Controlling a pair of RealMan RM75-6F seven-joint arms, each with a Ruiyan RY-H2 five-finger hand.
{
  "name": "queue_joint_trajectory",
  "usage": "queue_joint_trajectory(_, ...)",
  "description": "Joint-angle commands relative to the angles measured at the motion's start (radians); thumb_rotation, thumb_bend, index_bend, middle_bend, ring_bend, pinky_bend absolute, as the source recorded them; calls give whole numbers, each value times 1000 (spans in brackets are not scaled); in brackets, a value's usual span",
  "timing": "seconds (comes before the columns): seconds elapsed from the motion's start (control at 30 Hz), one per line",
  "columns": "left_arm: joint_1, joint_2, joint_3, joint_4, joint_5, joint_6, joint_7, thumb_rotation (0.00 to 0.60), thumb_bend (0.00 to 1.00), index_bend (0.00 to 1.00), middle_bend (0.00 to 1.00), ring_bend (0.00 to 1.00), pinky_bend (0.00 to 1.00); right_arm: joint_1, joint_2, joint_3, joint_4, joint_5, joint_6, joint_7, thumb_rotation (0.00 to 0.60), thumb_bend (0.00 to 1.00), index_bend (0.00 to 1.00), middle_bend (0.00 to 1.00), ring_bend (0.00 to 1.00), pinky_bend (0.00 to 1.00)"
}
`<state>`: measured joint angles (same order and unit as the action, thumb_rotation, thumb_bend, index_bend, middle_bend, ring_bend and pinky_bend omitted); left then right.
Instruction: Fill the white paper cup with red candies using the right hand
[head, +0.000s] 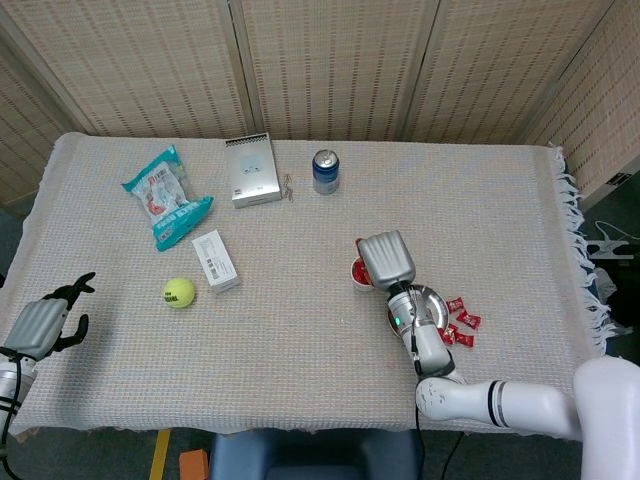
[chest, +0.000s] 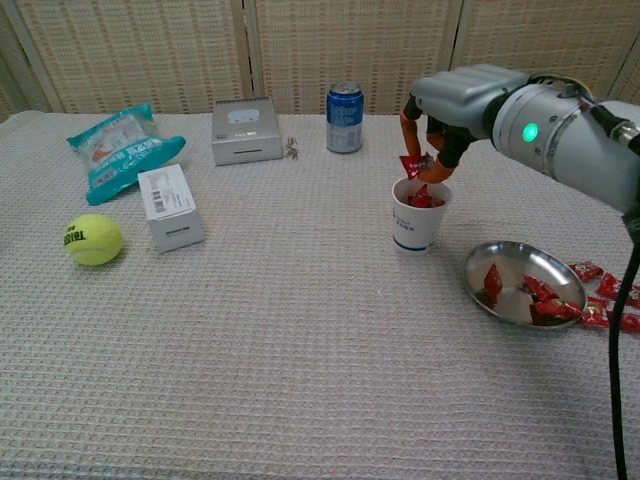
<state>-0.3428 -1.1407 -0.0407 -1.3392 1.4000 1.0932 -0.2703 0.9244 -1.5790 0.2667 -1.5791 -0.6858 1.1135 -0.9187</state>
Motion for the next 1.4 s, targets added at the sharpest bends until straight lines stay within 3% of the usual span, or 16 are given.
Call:
queue_joint_trajectory(0.03,0,1,0,1,0,1,-3,600,608,0,207,180,319,17,-4,-10,22,49,-24,-24,600,239,501,837,844,1000)
queue_joint_trajectory(0.37,0,1,1,3,3,0,-6,600,609,0,207,181,319,37,44,-36,-32,128,-10,-72,600,240,381,837,822,1000)
queue_joint_trajectory(0.5,2,3,1,-1,4,5,-5,600,609,0,207,181,319,3,86,-55,-80,63,17,-13,600,240,381,837,821,1000)
queue_joint_trajectory(0.83,0,-3,2,-4,5,3,11,600,609,0,207,181,320,-183,223,-251,-180,-184,124,111,600,240,432,837,821,1000)
queue_joint_trajectory(1.03,-3,-9,4,-10,1,-2,35,600,609,0,207,181,319,-266,240,-318,-126,-186,142,130,600,239,390,837,816,1000)
queue_joint_trajectory(1.4,-9,-19,4,-7,-6,-15,55,600,609,0,207,181,319,-309,196,-307,64,-145,9,226,600,239,390,837,815,1000)
